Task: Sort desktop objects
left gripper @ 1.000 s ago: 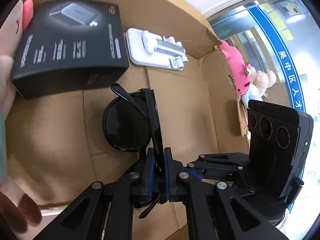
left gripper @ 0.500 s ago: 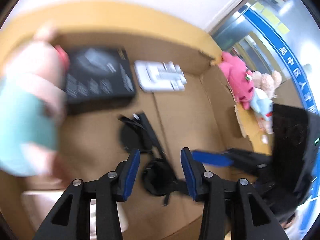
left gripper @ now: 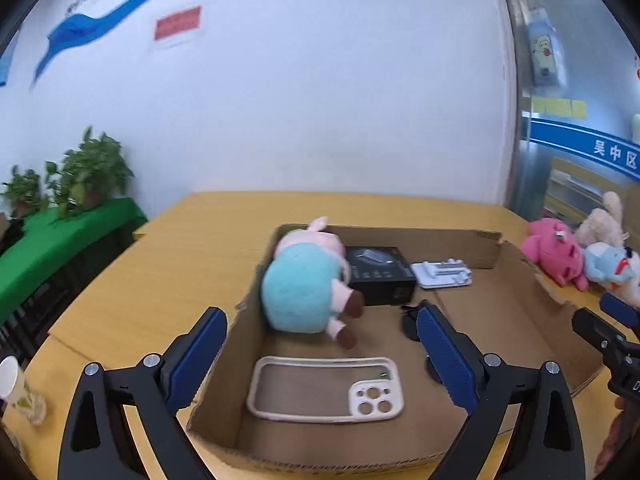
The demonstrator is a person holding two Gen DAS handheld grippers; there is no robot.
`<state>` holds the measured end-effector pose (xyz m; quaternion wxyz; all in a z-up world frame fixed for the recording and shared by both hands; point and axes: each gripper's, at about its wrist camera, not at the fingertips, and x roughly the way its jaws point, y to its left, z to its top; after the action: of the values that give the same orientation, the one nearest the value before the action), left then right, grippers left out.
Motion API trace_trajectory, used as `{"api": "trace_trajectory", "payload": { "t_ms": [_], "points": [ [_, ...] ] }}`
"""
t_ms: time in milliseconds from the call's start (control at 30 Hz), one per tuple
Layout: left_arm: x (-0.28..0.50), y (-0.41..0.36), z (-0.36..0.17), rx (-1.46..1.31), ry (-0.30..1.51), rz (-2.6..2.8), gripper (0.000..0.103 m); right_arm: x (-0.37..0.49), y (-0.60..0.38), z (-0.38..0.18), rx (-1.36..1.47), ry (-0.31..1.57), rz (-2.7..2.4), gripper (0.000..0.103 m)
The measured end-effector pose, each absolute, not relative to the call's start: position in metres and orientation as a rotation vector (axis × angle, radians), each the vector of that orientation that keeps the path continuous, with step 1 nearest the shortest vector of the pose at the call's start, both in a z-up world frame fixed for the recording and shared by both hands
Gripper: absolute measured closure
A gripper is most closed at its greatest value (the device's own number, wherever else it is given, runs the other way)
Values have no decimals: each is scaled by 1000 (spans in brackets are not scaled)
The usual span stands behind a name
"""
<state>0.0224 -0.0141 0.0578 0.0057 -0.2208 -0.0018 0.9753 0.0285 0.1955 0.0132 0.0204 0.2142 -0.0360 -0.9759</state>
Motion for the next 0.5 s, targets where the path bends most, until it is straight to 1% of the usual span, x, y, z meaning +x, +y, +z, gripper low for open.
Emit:
{"api": "trace_trajectory", "payload": {
  "t_ms": [100,333,433,500],
  "points": [
    [26,2,44,-692,68,3071,6,28,196,-5,692,-118,-3039,9],
    [22,27,14,-771,115,3038,6,41,197,-31,692,-83,-3051,9],
    [19,30,4,-797,134,3043,2,42,195,-41,706,-82,-3049,8],
    [19,28,-2,-801,119,3043,1,39,196,-49,734,-77,-3048,5]
  ]
}}
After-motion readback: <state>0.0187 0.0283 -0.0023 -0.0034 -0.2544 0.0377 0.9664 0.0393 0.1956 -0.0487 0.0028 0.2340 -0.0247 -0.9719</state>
